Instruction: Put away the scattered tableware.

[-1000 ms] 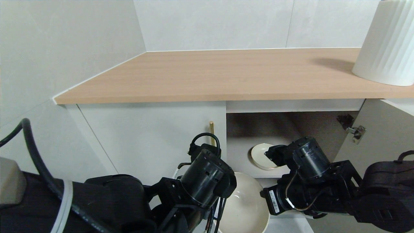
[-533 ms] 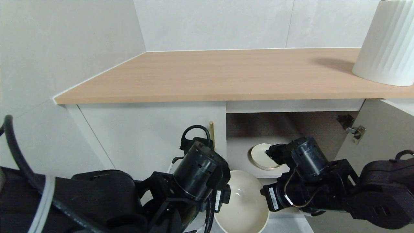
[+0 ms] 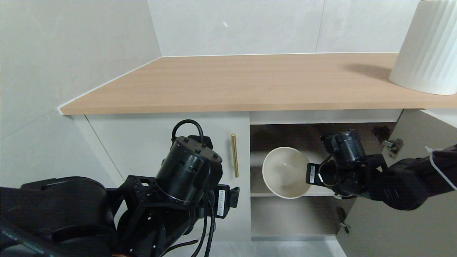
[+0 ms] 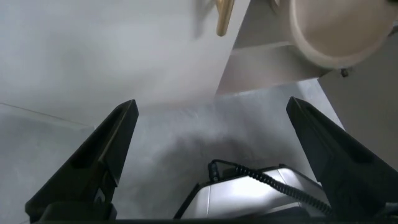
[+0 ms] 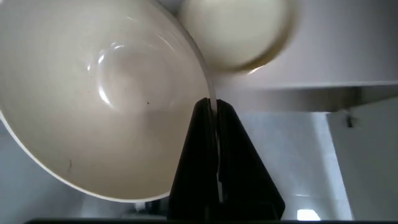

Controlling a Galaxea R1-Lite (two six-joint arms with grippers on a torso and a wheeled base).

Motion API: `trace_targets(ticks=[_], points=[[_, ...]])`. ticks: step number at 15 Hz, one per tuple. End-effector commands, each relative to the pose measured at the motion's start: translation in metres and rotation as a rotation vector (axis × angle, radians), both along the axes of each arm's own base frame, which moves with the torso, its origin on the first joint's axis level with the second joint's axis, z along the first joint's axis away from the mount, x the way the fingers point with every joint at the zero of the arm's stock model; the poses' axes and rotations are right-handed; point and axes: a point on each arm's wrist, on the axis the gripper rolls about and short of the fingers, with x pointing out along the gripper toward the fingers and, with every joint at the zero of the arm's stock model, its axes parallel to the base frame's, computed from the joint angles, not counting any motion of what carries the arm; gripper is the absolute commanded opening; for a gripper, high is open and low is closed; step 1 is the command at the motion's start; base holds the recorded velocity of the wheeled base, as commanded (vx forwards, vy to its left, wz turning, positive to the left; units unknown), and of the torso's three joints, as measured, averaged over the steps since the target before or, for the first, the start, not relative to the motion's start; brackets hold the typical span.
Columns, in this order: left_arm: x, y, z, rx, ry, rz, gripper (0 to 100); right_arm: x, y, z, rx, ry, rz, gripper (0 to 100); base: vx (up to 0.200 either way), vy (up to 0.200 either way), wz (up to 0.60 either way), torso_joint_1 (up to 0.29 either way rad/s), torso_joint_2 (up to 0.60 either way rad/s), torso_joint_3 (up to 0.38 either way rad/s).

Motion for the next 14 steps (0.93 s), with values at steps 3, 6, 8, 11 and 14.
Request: trace_targets(ticks=[3, 6, 8, 11, 14], points=[[0.000, 0.002, 0.003, -0.008, -0.007, 0.007, 100, 0.040, -0.020, -0.020, -0.001, 0.011, -0.173, 0, 0.000, 0.000, 0.00, 0.000, 0.00, 0.000], [0.001, 0.003, 0.002, -0.007, -0.006, 0.010, 100, 0.058, -0.025, -0.035, 0.007, 0.028, -0.221, 0, 0.000, 0.000, 0.00, 0.000, 0.00, 0.000], [0.001, 0.003, 0.002, -0.007, -0.006, 0.010, 100, 0.067, -0.025, -0.046, 0.015, 0.046, -0.241, 0, 0.000, 0.000, 0.00, 0.000, 0.00, 0.000], [0.001, 0.003, 0.002, -0.006, -0.006, 0.009, 100, 0.080, -0.028, -0.064, 0.015, 0.065, -0.275, 0, 0.000, 0.000, 0.00, 0.000, 0.00, 0.000], [0.001, 0.003, 0.002, -0.004, -0.005, 0.009, 100, 0.088, -0.027, -0.067, 0.035, 0.058, -0.294, 0, 0.000, 0.000, 0.00, 0.000, 0.00, 0.000]])
